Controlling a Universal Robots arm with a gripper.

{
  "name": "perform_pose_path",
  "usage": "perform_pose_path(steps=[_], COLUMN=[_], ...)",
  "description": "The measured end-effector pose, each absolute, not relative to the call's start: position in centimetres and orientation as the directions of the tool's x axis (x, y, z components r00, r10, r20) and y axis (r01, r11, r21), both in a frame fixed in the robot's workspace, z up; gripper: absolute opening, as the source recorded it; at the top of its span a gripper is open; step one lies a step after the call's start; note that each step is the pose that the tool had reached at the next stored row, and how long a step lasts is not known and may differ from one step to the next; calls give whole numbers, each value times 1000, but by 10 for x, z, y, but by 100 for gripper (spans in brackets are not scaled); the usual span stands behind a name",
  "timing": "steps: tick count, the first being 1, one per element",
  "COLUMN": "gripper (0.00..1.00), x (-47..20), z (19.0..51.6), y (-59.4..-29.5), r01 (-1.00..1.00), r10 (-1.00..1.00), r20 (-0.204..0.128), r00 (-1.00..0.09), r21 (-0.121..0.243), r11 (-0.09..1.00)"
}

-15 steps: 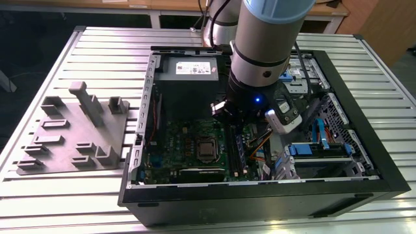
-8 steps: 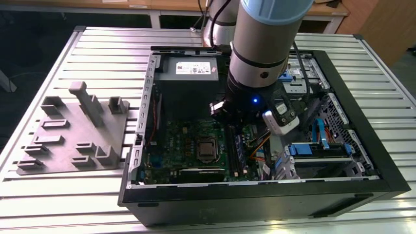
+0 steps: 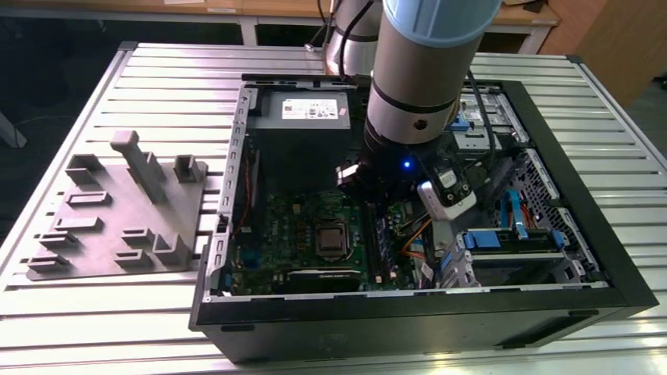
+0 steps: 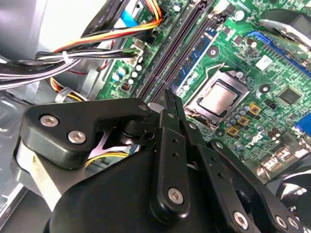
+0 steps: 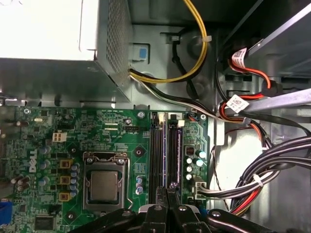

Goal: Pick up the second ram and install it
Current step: 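Insert the second ram into the second slot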

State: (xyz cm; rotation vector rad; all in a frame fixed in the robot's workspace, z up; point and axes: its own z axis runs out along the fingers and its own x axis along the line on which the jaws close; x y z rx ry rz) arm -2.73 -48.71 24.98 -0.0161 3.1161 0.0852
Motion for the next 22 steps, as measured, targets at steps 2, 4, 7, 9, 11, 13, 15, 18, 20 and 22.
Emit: perform_pose_path(steps=[2, 4, 7, 9, 11, 13, 15, 18, 20, 22], gripper=[11, 11, 11, 11, 11, 11, 11, 11, 11, 11], x=[-28, -28, -28, -28, -29, -29, -29, -29, -29, -29], z=[248, 248, 248, 248, 247, 247, 246, 244, 244, 244], y=[-487, -487, -487, -487, -487, -488, -489, -489, -489, -489], r01=[-12, -12, -12, -12, -12, -12, -12, -12, -12, -12], r10=[-10, -11, -11, -10, -11, -11, -11, -11, -11, -11], r20=[-25, -24, -25, -25, -25, -25, -25, -25, -24, -24], r00=[-1000, -1000, -1000, -1000, -1000, -1000, -1000, -1000, -1000, -1000], r21=[55, 54, 54, 54, 55, 54, 54, 53, 53, 53], r11=[998, 998, 998, 998, 998, 998, 998, 999, 999, 999])
